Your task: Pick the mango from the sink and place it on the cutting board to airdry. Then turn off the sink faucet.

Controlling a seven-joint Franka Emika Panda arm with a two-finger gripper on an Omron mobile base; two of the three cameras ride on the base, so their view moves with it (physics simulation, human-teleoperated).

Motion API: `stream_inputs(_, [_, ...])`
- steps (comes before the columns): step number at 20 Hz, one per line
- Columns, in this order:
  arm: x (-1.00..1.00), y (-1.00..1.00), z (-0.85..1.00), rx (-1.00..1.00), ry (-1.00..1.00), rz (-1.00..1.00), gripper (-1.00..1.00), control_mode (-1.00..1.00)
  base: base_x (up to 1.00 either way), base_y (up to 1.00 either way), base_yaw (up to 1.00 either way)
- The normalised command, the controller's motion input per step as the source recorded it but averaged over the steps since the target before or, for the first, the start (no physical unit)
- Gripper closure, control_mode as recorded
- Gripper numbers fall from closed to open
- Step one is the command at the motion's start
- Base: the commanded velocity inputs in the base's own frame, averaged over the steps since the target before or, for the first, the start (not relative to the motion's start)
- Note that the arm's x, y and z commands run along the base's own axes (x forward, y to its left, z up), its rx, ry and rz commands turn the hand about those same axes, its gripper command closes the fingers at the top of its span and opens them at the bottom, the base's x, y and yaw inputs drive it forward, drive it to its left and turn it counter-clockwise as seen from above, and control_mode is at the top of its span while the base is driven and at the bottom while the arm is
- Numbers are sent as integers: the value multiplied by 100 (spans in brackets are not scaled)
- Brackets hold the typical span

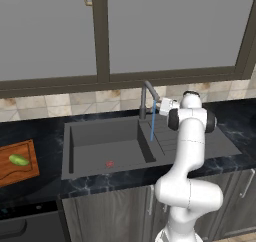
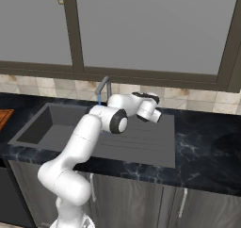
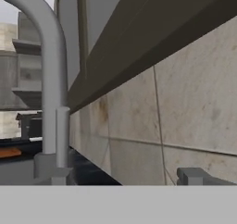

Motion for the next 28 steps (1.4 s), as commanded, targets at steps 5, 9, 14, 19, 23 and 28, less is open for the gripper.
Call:
stream_inputs(5, [0,39,54,0,-5,0,-100,-100,0,0,0])
stream_inputs(9, [0,32,63,0,-6,1,-100,-100,0,0,0])
stream_inputs(14, [0,39,67,0,-5,1,-100,-100,0,0,0])
stream_inputs(19, [0,54,58,-5,-1,0,-100,-100,0,0,0])
stream_inputs(23, [0,74,60,-10,-3,0,-100,-100,0,0,0])
stream_inputs(28, [0,88,57,-17,-4,0,-100,-100,0,0,0])
